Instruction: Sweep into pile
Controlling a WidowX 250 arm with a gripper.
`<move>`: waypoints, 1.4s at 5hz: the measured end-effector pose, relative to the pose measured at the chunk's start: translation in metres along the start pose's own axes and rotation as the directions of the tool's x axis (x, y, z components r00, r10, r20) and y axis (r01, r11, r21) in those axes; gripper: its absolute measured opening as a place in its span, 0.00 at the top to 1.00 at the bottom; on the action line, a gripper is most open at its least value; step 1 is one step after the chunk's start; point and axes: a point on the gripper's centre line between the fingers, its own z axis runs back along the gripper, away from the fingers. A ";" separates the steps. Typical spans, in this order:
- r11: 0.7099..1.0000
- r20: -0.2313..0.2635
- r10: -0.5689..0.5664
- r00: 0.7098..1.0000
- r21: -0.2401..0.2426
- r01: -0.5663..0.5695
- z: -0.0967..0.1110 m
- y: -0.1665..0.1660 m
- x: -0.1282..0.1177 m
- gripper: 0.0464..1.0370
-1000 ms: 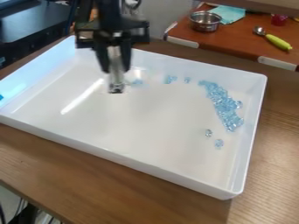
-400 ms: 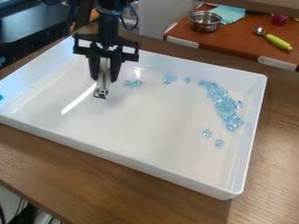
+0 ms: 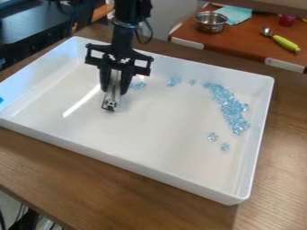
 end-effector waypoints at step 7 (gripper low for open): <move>0.992 -0.056 -0.128 0.990 -0.029 0.127 0.015 -0.092 -0.021 0.67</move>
